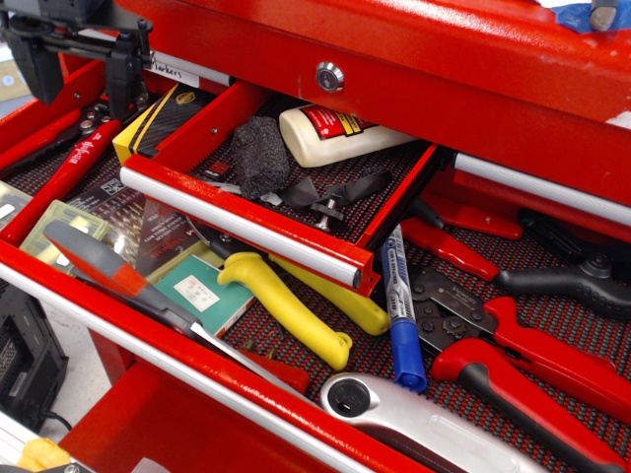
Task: Pick up scissors and put into drawer
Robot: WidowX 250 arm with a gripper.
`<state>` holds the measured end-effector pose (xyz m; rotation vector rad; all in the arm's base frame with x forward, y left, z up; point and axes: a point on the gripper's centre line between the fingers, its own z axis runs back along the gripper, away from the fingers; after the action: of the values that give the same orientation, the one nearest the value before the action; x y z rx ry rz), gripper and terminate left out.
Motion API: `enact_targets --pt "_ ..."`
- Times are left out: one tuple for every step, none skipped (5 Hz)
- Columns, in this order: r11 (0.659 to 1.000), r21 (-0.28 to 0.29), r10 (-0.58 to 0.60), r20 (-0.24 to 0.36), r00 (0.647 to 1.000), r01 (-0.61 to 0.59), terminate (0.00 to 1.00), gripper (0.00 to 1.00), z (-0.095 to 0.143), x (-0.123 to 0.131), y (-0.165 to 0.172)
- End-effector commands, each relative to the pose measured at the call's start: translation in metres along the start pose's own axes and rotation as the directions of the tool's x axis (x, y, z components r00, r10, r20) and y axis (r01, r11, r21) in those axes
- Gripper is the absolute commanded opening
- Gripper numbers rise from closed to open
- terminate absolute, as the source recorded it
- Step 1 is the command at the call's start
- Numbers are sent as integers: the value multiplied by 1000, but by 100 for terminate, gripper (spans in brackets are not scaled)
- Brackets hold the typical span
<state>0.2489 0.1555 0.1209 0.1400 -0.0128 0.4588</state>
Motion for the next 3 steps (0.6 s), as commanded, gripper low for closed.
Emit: enact_targets --pt "901 23 434 -38 900 -433 0 100 36 -37 -13" --pt "784 -1 616 -133 777 -621 0 100 42 -56 -24" --pt "731 -49 665 -168 727 -680 0 100 31 -75 -36"
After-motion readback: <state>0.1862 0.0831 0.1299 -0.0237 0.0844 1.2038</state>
